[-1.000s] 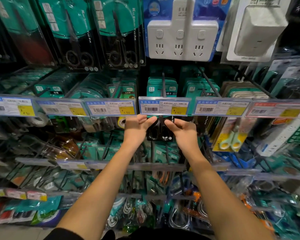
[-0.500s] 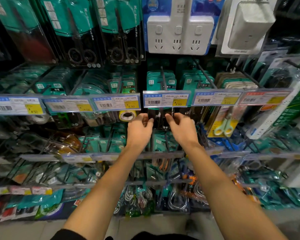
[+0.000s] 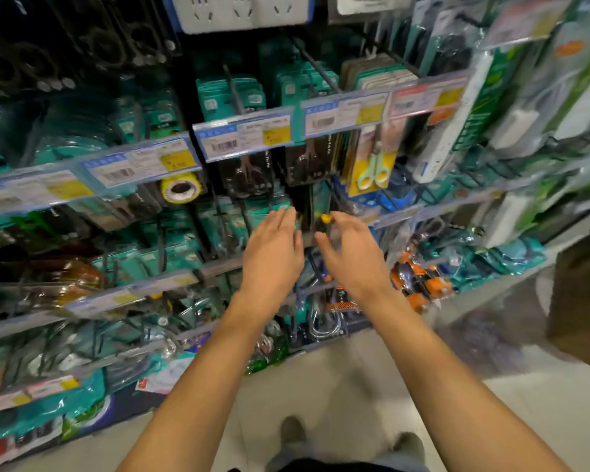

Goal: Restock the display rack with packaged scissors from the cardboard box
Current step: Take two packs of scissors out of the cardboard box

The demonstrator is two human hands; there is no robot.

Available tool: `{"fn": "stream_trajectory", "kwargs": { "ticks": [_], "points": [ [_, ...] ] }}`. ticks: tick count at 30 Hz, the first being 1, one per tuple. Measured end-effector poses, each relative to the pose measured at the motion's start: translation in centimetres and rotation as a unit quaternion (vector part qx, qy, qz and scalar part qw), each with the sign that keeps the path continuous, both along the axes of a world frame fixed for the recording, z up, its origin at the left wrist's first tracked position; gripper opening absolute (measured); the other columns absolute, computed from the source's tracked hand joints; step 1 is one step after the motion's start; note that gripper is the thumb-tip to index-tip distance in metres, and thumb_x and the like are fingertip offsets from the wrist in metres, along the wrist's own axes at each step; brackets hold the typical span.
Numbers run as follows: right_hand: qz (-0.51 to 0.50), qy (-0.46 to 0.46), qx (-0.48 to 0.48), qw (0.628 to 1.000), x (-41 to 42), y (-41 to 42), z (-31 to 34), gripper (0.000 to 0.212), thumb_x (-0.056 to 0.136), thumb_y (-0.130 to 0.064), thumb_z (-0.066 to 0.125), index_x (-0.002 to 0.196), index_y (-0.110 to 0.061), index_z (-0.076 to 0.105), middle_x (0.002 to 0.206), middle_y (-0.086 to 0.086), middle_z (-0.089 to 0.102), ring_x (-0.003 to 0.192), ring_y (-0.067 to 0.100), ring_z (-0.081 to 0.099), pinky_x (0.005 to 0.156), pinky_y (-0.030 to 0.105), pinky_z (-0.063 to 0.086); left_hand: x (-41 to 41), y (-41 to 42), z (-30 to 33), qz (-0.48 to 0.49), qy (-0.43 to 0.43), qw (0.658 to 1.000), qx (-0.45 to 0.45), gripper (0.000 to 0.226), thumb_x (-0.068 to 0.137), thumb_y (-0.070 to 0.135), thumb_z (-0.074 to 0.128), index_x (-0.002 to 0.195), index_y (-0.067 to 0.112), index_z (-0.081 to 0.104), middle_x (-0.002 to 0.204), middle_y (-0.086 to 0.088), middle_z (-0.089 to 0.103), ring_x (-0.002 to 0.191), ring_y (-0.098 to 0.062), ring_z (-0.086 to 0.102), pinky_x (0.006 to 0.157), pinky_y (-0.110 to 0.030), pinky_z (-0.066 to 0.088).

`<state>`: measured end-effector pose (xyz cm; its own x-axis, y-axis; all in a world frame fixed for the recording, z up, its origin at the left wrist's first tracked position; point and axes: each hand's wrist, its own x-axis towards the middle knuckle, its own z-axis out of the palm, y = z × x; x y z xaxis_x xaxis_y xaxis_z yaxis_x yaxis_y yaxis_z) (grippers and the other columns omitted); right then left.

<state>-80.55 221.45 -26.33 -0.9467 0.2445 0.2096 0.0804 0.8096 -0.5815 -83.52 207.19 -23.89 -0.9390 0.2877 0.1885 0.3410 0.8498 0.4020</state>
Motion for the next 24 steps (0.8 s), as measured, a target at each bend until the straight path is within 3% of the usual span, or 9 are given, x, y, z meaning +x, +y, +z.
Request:
{"fn": "stream_trajectory", "kwargs": {
  "ticks": [4, 7, 11, 14, 18, 21, 22, 24],
  "points": [
    [-0.018, -0.010, 0.001, 1.000, 4.3, 4.2, -0.8, 0.045, 0.097, -0.039, 0.052, 0.135, -0.016, 0.048, 0.131, 0.003, 0.056, 0.126, 0.022, 0.046, 0.097, 0.035, 0.042, 1.9, 5.2, -0.3, -0.073, -0.005, 0.997, -0.035, 0.042, 0.102, 0.022, 0.043, 0.142, 0.008, 0.046, 0.143, -0.010, 0.052, 0.137, -0.025, 0.042, 0.112, -0.034, 0.032],
    [-0.038, -0.011, 0.010, 0.999, 8.5, 9.2, -1.3, 0.030, 0.095, -0.032, 0.053, 0.119, -0.014, 0.056, 0.110, 0.003, 0.061, 0.108, 0.025, 0.056, 0.088, 0.035, 0.044, 4.5, 10.8, -0.4, -0.143, -0.002, 0.987, -0.068, 0.043, 0.099, 0.020, 0.044, 0.140, 0.009, 0.047, 0.141, -0.009, 0.052, 0.135, -0.025, 0.044, 0.112, -0.034, 0.032],
    [-0.106, -0.020, -0.002, 0.994, 15.0, 15.6, -2.2, 0.037, 0.095, -0.025, 0.057, 0.127, -0.008, 0.056, 0.121, 0.009, 0.061, 0.116, 0.029, 0.054, 0.099, 0.038, 0.042, 9.2, 19.0, -1.1, -0.229, 0.000, 0.963, -0.142, 0.035, 0.099, 0.022, 0.042, 0.130, 0.010, 0.050, 0.132, -0.008, 0.055, 0.128, -0.027, 0.047, 0.106, -0.037, 0.035],
    [-0.174, -0.023, 0.010, 0.985, 20.2, 20.2, -2.8, 0.032, 0.092, -0.025, 0.061, 0.122, -0.013, 0.057, 0.117, 0.009, 0.059, 0.111, 0.030, 0.053, 0.089, 0.038, 0.041, 13.0, 24.5, -1.3, -0.263, 0.012, 0.951, -0.161, 0.035, 0.098, 0.026, 0.042, 0.129, 0.012, 0.050, 0.131, -0.007, 0.054, 0.127, -0.026, 0.047, 0.106, -0.037, 0.035],
    [-0.228, 0.028, 0.025, 0.973, 25.7, 26.3, -2.7, 0.038, 0.077, -0.006, 0.074, 0.111, 0.005, 0.062, 0.103, 0.026, 0.065, 0.097, 0.044, 0.065, 0.091, 0.033, 0.033, 18.0, 31.7, -0.9, -0.320, 0.032, 0.931, -0.171, 0.036, 0.095, 0.028, 0.043, 0.125, 0.011, 0.052, 0.127, -0.008, 0.055, 0.124, -0.027, 0.048, 0.102, -0.037, 0.036],
    [-0.241, 0.037, 0.059, 0.968, 29.4, 30.2, -2.7, 0.039, 0.075, -0.010, 0.071, 0.105, 0.013, 0.064, 0.101, 0.031, 0.067, 0.094, 0.048, 0.067, 0.094, 0.041, 0.044, 21.4, 36.7, -0.7, -0.335, 0.058, 0.923, -0.182, 0.048, 0.096, 0.029, 0.037, 0.139, 0.009, 0.044, 0.139, -0.007, 0.050, 0.132, -0.025, 0.044, 0.108, -0.035, 0.033],
    [-0.247, 0.035, 0.066, 0.966, 30.6, 31.4, -2.9, 0.041, 0.076, -0.010, 0.072, 0.107, 0.015, 0.064, 0.105, 0.033, 0.067, 0.098, 0.049, 0.066, 0.091, 0.044, 0.051, 22.5, 38.1, -0.7, -0.337, 0.063, 0.921, -0.182, 0.049, 0.096, 0.029, 0.037, 0.140, 0.009, 0.044, 0.140, -0.008, 0.050, 0.132, -0.025, 0.044, 0.109, -0.035, 0.033],
    [-0.254, 0.021, 0.086, 0.963, 32.7, 33.9, -3.2, 0.046, 0.079, -0.012, 0.074, 0.114, 0.015, 0.063, 0.116, 0.032, 0.064, 0.109, 0.047, 0.063, 0.093, 0.052, 0.050, 24.2, 40.6, -0.5, -0.342, 0.070, 0.918, -0.189, 0.048, 0.097, 0.029, 0.037, 0.140, 0.009, 0.043, 0.140, -0.007, 0.050, 0.134, -0.025, 0.042, 0.110, -0.035, 0.032]
  ]
}}
